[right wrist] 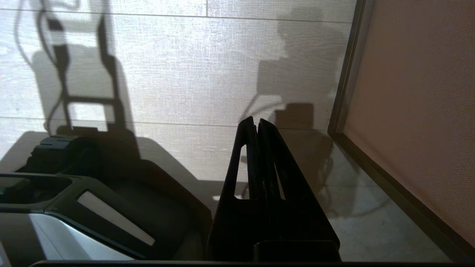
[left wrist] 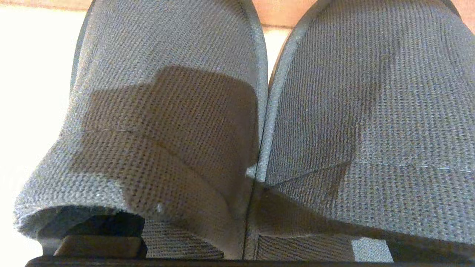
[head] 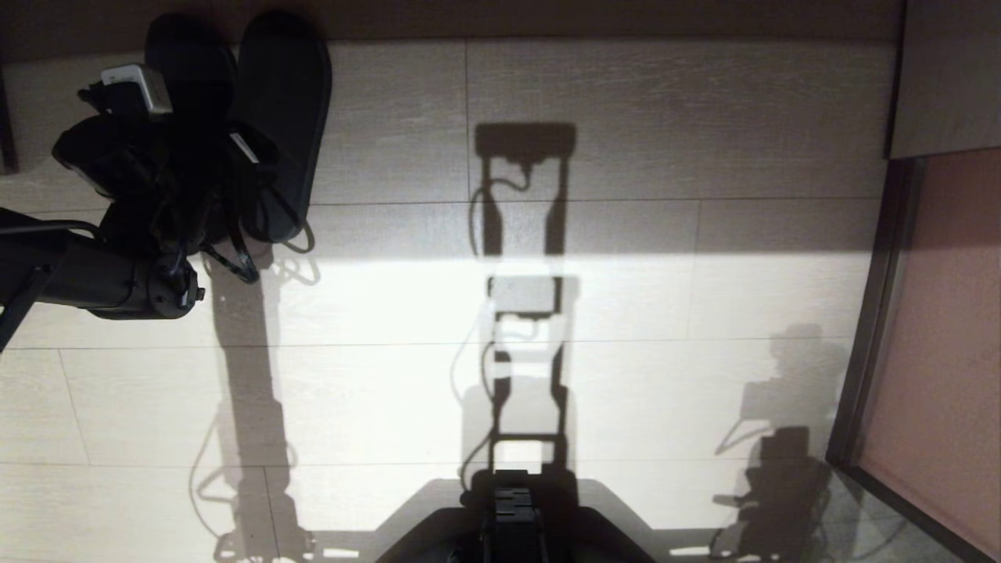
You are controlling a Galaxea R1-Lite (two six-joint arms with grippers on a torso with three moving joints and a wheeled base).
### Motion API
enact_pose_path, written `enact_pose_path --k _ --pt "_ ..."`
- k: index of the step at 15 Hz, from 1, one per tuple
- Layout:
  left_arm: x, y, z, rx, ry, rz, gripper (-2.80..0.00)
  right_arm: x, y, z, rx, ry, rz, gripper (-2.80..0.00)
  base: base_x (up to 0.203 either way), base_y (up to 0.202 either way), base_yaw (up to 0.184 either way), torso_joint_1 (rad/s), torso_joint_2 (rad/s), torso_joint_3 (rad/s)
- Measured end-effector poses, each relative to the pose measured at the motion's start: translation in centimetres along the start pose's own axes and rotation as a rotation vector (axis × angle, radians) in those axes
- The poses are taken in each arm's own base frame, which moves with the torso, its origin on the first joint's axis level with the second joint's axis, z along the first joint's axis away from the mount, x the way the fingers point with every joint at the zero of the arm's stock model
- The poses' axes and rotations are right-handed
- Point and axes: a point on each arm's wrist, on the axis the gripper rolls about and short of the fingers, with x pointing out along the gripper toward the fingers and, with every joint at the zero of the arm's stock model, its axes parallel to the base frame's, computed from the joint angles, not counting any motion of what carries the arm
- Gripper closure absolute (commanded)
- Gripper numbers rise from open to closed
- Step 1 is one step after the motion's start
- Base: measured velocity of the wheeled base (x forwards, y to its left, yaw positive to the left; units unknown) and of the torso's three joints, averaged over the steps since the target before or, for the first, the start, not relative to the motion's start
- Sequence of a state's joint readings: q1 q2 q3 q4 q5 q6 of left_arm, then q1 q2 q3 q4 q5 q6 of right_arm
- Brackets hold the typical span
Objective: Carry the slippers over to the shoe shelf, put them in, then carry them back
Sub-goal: Pick up the slippers on the floor
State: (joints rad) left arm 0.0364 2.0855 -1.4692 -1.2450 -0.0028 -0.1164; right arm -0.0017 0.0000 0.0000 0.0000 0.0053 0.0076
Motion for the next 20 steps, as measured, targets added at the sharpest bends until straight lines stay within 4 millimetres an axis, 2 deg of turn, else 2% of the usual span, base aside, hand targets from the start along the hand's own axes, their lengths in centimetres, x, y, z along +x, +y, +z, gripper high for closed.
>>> enact_pose_path --k 2,3,4,20 --pt "0.1 0.0 0.0 0.000 -0.004 0.001 -2.80 0.0 0.0 0.0 0.000 0.000 0.001 0.00 0.000 0.000 0.000 0.000 0.00 0.000" --pt "0.1 0.1 0.0 0.000 -0.006 0.001 -2.28 0.0 0.0 0.0 0.000 0.000 0.000 0.00 0.000 0.000 0.000 0.000 0.00 0.000" --pt "0.2 0.1 0.1 0.001 -0.012 0.002 0.00 0.0 0.0 0.0 0.000 0.000 0.001 0.00 0.000 0.000 0.000 0.000 0.00 0.000" --pt "-0.2 1.0 2.3 0.014 -0.040 0.019 0.00 0.0 0.0 0.0 0.000 0.000 0.001 0.00 0.000 0.000 0.000 0.000 0.00 0.000"
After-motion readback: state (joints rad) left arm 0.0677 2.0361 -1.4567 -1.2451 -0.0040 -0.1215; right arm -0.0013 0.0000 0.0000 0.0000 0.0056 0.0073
